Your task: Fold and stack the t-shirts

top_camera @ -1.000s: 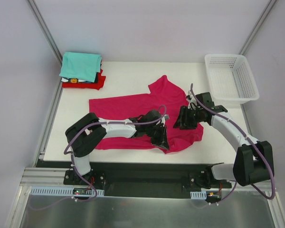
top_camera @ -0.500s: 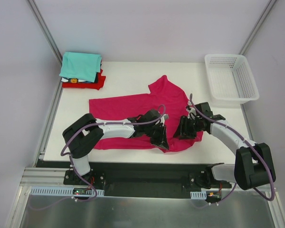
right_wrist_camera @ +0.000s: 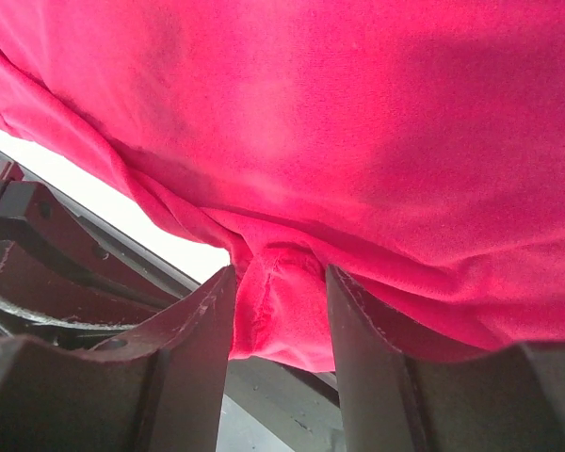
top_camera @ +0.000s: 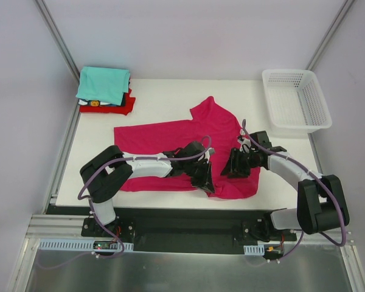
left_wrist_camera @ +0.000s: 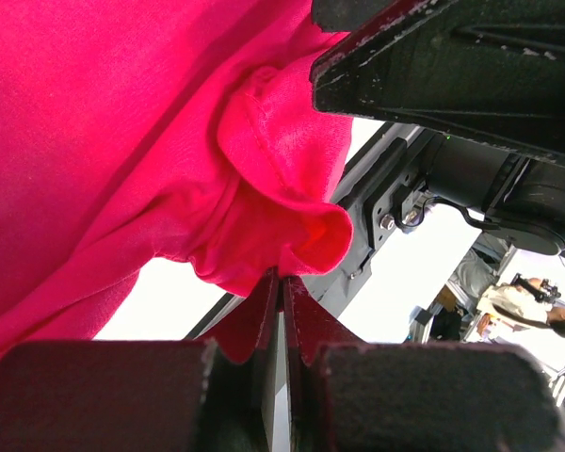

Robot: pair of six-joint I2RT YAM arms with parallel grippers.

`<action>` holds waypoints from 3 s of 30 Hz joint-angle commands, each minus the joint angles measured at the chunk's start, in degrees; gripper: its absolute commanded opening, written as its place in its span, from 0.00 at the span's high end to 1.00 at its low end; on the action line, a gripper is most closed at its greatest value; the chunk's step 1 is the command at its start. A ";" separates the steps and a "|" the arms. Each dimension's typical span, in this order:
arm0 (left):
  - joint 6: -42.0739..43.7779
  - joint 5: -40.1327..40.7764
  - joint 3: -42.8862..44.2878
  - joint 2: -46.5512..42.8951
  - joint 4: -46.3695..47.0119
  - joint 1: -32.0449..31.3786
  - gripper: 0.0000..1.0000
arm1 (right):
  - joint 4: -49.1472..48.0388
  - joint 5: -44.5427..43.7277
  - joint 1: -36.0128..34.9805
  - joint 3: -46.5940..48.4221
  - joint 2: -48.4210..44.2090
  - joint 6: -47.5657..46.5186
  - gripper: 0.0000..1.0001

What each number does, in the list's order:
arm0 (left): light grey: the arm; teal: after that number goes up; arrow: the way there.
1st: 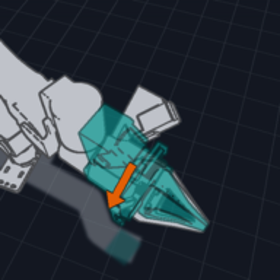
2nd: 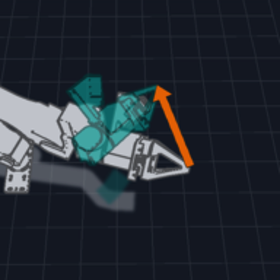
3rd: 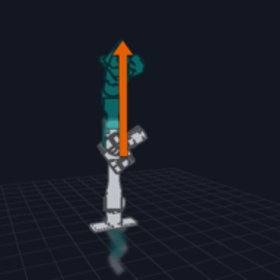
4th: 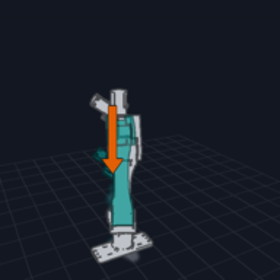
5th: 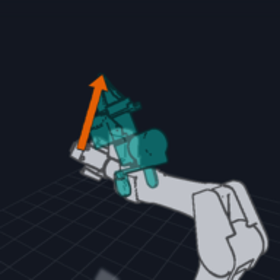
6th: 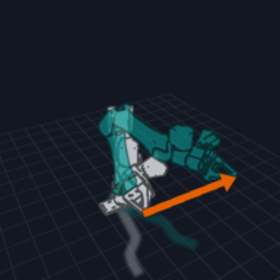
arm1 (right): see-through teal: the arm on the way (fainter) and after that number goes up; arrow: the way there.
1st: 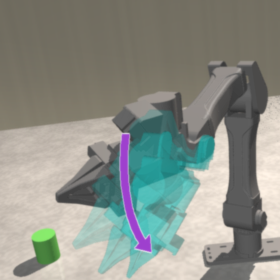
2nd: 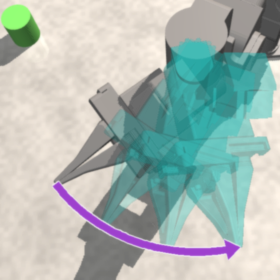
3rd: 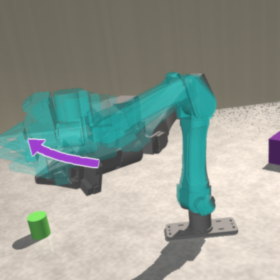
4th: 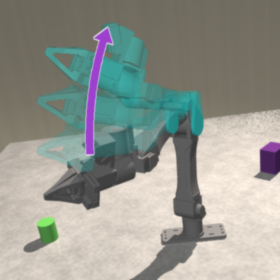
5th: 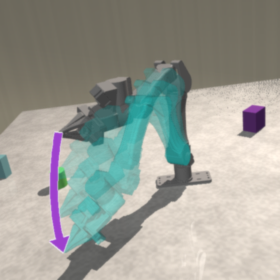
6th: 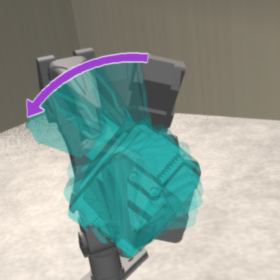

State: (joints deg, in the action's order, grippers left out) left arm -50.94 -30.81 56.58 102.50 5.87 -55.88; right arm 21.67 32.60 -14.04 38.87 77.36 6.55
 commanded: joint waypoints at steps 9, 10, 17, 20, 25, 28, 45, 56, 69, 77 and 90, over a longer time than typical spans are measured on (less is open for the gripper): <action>1.28 0.83 -0.06 -1.95 -0.68 0.07 1.00 | 3.90 -0.87 -0.11 -3.71 -3.71 -2.60 0.57; 1.28 0.84 0.02 -1.95 -0.68 0.15 1.00 | 3.91 -0.61 -0.19 -4.15 -4.23 -2.24 0.57; 1.28 0.49 1.08 -1.51 -0.68 0.33 1.00 | 4.25 -1.75 -1.07 -5.91 -7.23 -1.27 0.81; 1.46 0.13 1.61 -0.90 -0.77 0.33 1.00 | 4.17 -2.28 -1.34 -5.13 -6.52 -1.36 0.97; 1.54 0.22 1.78 -0.98 -0.77 0.77 1.00 | 3.82 -2.63 -1.51 -3.37 -5.56 -1.27 0.99; 2.16 0.22 1.87 -1.07 -1.30 1.91 1.00 | 4.17 -3.59 -1.69 -1.26 -5.47 -1.27 0.99; 9.45 -0.40 8.72 1.82 -7.45 14.82 1.00 | 1.71 -9.75 -1.34 9.81 2.25 0.05 0.99; 11.04 -3.99 21.73 10.26 -10.35 17.03 1.00 | 1.27 -12.12 0.33 17.64 8.50 -0.39 0.99; 11.30 -4.26 21.47 11.14 -10.26 17.12 1.00 | 0.39 -10.36 0.95 21.60 13.69 -1.71 0.99; 11.39 -4.09 22.00 12.11 -10.26 17.82 1.00 | -1.10 -10.71 1.04 21.33 15.10 -1.62 0.99; 11.74 -5.05 25.86 14.57 -10.35 23.44 1.00 | -0.14 -9.31 2.62 30.73 21.77 -2.24 0.99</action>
State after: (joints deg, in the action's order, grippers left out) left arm -40.84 -34.37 79.85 116.18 -3.97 -34.00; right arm 21.41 22.13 -12.38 65.01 97.49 5.48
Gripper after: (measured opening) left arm 0.008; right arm 0.018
